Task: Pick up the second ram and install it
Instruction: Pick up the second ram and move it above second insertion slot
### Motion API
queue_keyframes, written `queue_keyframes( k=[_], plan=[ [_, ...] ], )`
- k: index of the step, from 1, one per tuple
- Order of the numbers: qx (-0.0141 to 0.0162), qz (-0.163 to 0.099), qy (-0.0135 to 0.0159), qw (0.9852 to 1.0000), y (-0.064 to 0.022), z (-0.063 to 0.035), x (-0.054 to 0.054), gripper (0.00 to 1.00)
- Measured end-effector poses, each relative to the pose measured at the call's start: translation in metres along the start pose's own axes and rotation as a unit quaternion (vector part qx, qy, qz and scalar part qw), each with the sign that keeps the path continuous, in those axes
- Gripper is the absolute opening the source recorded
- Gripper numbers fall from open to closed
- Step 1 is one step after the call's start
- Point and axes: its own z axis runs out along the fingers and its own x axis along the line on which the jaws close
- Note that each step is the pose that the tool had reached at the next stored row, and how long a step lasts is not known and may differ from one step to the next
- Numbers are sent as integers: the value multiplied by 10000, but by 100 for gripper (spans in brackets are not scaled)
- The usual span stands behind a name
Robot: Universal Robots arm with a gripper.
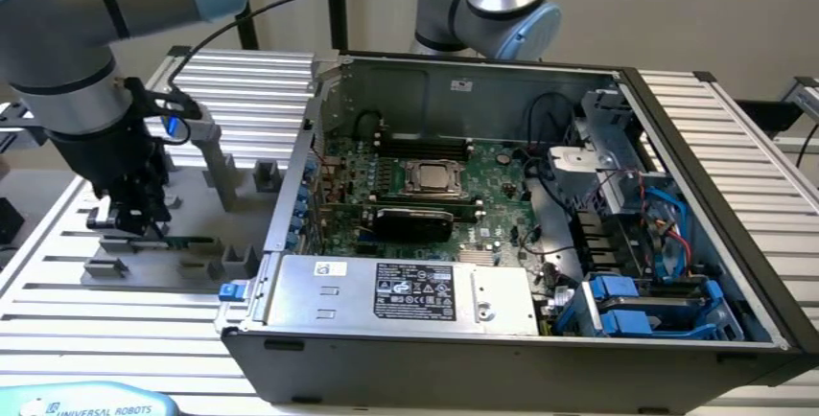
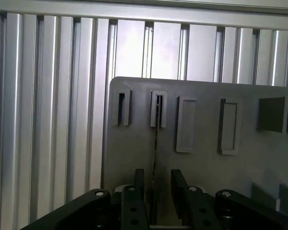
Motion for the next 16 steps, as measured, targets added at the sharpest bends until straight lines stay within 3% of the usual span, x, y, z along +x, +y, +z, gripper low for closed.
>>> queue_keyframes(
  k=[7, 16],
  plan=[
    [-6, 0, -1, 10000, -33, 127, 3, 36],
    [-83, 1, -4, 10000, -42, 236, 4, 36]
  ],
)
